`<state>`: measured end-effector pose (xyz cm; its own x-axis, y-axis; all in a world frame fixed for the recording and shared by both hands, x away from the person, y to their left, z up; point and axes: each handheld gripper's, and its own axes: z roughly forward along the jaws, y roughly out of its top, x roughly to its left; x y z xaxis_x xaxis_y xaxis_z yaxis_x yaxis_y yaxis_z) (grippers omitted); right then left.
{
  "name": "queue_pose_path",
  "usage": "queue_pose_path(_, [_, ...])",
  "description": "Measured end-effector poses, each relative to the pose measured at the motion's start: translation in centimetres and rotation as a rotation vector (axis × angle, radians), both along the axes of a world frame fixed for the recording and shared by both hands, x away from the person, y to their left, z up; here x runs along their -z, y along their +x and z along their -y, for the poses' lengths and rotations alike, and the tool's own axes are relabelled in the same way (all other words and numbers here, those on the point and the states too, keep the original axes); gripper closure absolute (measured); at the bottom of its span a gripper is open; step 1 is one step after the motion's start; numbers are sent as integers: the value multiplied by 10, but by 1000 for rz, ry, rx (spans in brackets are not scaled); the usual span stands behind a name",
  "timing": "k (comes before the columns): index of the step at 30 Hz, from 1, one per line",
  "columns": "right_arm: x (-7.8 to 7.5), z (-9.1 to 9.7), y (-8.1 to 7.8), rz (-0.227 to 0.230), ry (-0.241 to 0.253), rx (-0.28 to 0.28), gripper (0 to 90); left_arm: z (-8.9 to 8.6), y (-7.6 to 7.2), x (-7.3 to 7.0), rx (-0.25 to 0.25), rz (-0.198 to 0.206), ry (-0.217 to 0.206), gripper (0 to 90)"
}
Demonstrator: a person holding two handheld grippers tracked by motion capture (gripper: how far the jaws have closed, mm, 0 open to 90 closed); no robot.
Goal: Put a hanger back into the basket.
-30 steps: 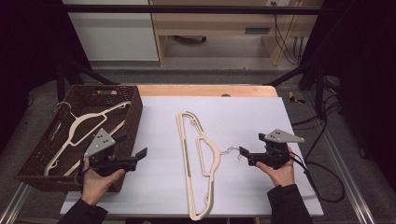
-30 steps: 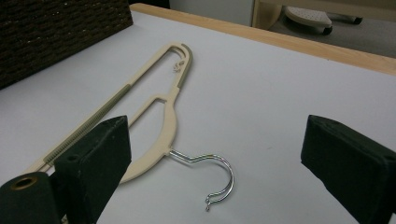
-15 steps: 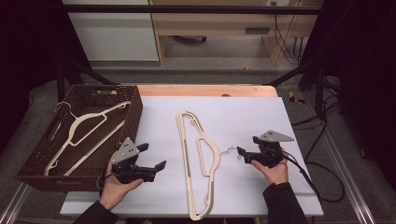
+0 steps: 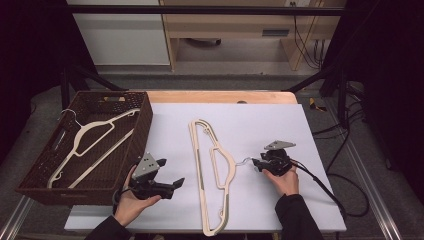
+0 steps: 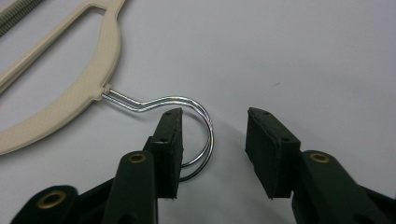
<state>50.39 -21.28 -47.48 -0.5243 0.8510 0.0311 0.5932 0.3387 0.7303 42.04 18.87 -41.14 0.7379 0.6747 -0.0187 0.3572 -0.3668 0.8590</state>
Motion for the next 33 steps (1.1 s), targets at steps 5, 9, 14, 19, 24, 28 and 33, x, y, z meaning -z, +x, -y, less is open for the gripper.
queue_pose_path(5, [4, 1, 3, -34, 13, 12, 659, 3, 0, 2, 5, -3, 10, 115])
queue_pose_path(9, [5, 2, 4, -21, 2, 13, 723, 3, -1, 3, 3, 0, 15, 118])
queue_pose_path(14, [5, 0, 3, -36, 14, 7, 800, 4, 0, 4, 3, 0, 23, 122])
queue_pose_path(19, [4, 0, 5, -64, 40, 15, 869, 4, 1, 6, -5, -7, 31, 125])
queue_pose_path(24, [3, 0, 6, -91, 68, 44, 877, 5, 1, 8, -5, -11, 37, 126])
queue_pose_path(28, [-1, 1, 4, -88, 90, 57, 887, 6, 1, 8, -4, -12, 38, 127])
queue_pose_path(33, [-8, 2, 1, -71, 108, 56, 888, 7, 0, 9, -1, -11, 39, 129])
